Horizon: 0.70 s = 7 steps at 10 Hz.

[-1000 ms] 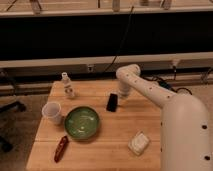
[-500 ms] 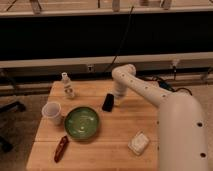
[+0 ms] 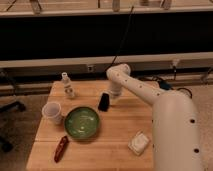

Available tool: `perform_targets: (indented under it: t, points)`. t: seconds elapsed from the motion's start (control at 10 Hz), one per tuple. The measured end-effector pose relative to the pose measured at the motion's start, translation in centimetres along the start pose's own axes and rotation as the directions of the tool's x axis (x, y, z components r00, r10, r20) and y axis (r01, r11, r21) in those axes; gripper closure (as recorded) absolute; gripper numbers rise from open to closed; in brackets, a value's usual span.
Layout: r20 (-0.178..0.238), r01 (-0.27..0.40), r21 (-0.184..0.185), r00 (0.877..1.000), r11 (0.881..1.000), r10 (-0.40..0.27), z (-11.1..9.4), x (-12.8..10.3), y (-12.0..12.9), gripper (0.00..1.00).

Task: Push the eraser across the table

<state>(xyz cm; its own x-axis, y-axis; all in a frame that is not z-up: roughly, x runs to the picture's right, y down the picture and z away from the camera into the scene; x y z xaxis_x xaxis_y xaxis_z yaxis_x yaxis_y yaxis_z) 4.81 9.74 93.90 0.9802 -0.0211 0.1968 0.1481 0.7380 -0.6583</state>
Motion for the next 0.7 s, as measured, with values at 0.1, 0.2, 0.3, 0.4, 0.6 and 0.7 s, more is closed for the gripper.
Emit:
perform_targets:
  t: [0.1,0.2,0.3,0.4,0.6,0.7]
  points:
    - [0.001,0.011,-0.001,1.0,1.0,-0.011,0.0,-0.3,-0.1,1.0]
    - [0.0,0.024,-0.002,1.0,1.0,-0.024,0.0,-0.7,-0.3,1.0]
    - [0.002,0.04,-0.005,0.999,0.999,-0.04,0.0,-1.1,-0.4,1.0]
    - [0.004,0.06,-0.008,0.998,0.998,-0.06,0.0,-1.7,-0.6,1.0]
    - [-0.012,0.105,-0.017,0.994,0.994,-0.106,-0.1,-3.4,-0.2,1.0]
    - [-0.017,0.132,-0.02,0.991,0.991,-0.132,-0.2,-4.9,-0.1,1.0]
